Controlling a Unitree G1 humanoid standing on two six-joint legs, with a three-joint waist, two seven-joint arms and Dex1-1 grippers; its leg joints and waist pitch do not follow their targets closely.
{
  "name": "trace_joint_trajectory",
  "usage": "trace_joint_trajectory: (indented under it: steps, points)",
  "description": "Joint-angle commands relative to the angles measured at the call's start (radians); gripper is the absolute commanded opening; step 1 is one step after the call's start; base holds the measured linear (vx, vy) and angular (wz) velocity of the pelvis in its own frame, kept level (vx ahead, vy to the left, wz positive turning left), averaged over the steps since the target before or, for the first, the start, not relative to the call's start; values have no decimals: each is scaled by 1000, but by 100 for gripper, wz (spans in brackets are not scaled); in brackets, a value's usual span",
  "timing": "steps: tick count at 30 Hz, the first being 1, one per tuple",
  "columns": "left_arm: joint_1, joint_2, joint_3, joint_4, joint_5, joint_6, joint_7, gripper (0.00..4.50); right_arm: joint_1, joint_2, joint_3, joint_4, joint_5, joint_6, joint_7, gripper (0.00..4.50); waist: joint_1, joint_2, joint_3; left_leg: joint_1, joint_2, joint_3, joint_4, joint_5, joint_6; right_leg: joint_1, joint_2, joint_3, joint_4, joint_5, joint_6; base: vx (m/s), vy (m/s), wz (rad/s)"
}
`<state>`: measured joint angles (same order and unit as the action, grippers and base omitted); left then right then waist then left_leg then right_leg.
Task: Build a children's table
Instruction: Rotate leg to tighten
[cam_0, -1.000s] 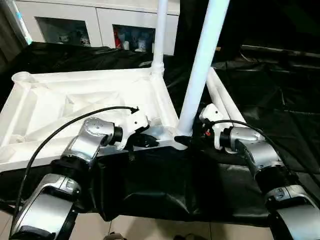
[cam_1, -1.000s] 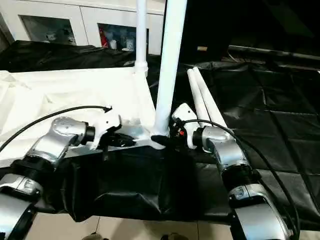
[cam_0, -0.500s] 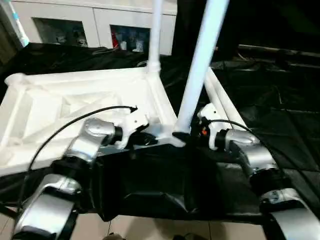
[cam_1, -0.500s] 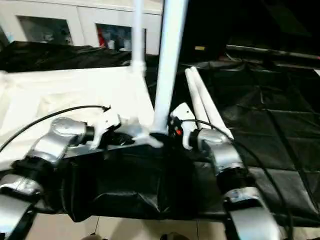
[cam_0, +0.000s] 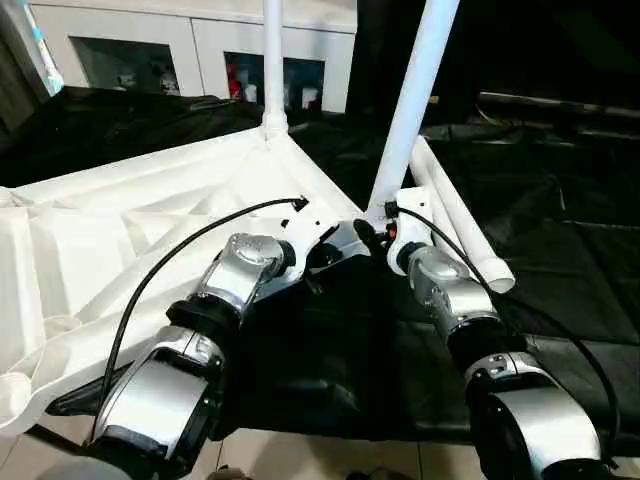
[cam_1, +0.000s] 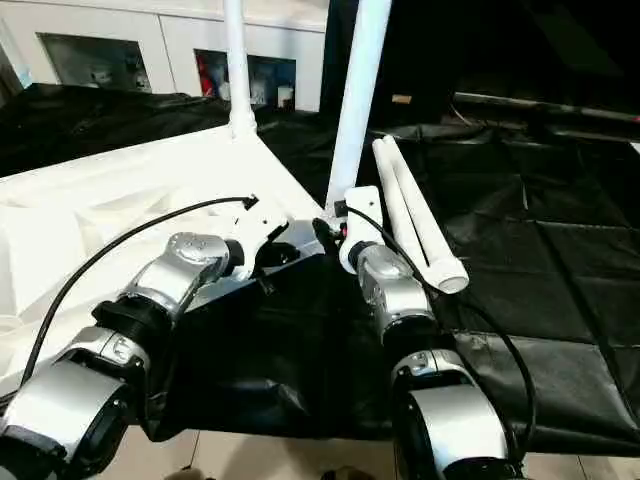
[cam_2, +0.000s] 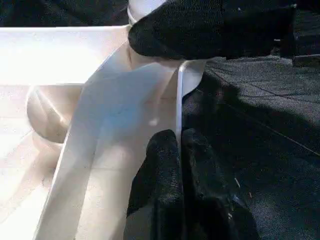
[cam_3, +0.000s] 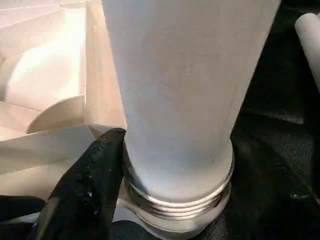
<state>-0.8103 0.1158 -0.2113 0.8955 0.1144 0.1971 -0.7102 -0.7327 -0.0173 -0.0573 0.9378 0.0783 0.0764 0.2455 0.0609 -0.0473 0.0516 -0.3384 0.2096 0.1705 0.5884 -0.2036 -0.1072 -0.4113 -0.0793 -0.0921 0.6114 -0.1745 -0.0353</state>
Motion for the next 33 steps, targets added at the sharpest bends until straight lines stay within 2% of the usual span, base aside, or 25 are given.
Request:
trace_joint_trajectory:
  steps: [1, 4, 7, 8, 9, 10, 11, 13, 15, 17, 20, 23, 27, 29, 31, 32, 33]
  points:
    - [-16, -25, 4, 20, -9, -33, 30, 0, -3, 50, 58, 37, -13, -4, 78, 352, 1, -5, -64, -9, 14, 5, -65, -119, 66, 62, -65, 55, -77, -234, -172, 0, 0, 0]
    - [-6, 1, -2, 11, -9, -52, -10, 0, 3, 14, 83, 19, -29, -28, 140, 352, 1, -7, -62, -12, 13, 4, -66, -131, 66, 64, -66, 54, -81, -283, -156, 0, 0, 0]
    - [11, 40, -5, -8, -15, -61, -81, 0, 28, -56, 102, -26, -27, -33, 279, 352, 1, -7, -63, -14, 13, 3, -64, -120, 76, 65, -66, 53, -81, -274, -152, 0, 0, 0]
    - [18, 55, -8, -12, -15, -83, -109, 0, 38, -84, 113, -46, -28, -34, 333, 352, 3, -7, -63, -13, 15, 4, -63, -116, 88, 65, -65, 54, -80, -257, -156, 0, 0, 0]
    - [25, 70, -11, -18, -20, -101, -144, 0, 49, -114, 123, -66, -29, -36, 385, 352, 4, -9, -64, -19, 15, 3, -62, -104, 98, 69, -66, 53, -76, -231, -161, 0, 0, 0]
    - [40, 94, -20, -32, -27, -147, -206, 0, 60, -155, 136, -88, -32, -44, 457, 352, 2, -5, -65, -18, 16, 2, -62, -97, 102, 68, -64, 52, -74, -212, -172, 0, 0, 0]
    - [40, 94, -20, -32, -27, -147, -206, 0, 60, -155, 136, -88, -32, -44, 457, 352, 3, -6, -64, -18, 16, 2, -62, -98, 105, 68, -65, 52, -75, -207, -173, 0, 0, 0]
    - [60, 118, -30, -56, -44, -179, -290, 0, 69, -194, 146, -105, -35, -64, 518, 352, 3, -5, -67, -16, 18, 2, -61, -101, 105, 67, -68, 53, -72, -196, -189, 0, 0, 0]
    - [84, 154, -40, -97, -66, -183, -385, 0, 80, -239, 148, -140, -8, -54, 620, 352, 2, -3, -66, -14, 22, 3, -62, -102, 109, 65, -67, 54, -66, -169, -213, 0, 0, 0]
    - [94, 170, -44, -116, -74, -176, -427, 0, 85, -259, 153, -158, 2, -45, 665, 352, 5, 1, -68, -9, 26, 6, -60, -88, 114, 61, -64, 55, -60, -119, -236, 0, 0, 0]
    - [112, 194, -51, -147, -83, -177, -497, 0, 96, -285, 171, -189, 5, -37, 731, 352, 9, 0, -68, -13, 28, 6, -59, -64, 120, 65, -64, 54, -52, -69, -253, 0, 0, 0]
    - [123, 210, -48, -163, -89, -179, -533, 0, 98, -293, 177, -197, 6, -33, 765, 352, 14, 0, -67, -14, 26, 8, -58, -72, 114, 66, -66, 54, -54, -93, -247, 0, 0, 0]
    - [130, 227, -50, -172, -92, -180, -546, 0, 101, -296, 178, -205, 9, -23, 793, 352, 16, 1, -66, -13, 27, 7, -61, -104, 86, 64, -66, 55, -61, -153, -227, 0, 0, 0]
    - [132, 229, -47, -177, -91, -176, -546, 0, 105, -294, 180, -211, 15, -17, 803, 320, 16, 0, -67, -12, 26, 7, -61, -98, 83, 64, -65, 55, -59, -146, -224, 0, 0, 0]
    - [133, 229, -46, -180, -91, -174, -547, 0, 107, -292, 181, -214, 19, -15, 806, 317, 16, 0, -67, -14, 25, 7, -60, -89, 85, 65, -65, 55, -58, -133, -224, 0, 0, 0]
    - [136, 228, -42, -185, -90, -170, -546, 0, 110, -291, 181, -219, 24, -9, 811, 306, 17, -6, -67, -15, 25, 7, -60, -84, 87, 65, -66, 55, -57, -136, -223, 0, 0, 0]
    - [138, 228, -41, -188, -90, -168, -546, 0, 113, -289, 180, -222, 26, -4, 814, 292, 17, -4, -67, -14, 26, 7, -60, -81, 88, 64, -67, 55, -57, -138, -221, 0, 0, 0]
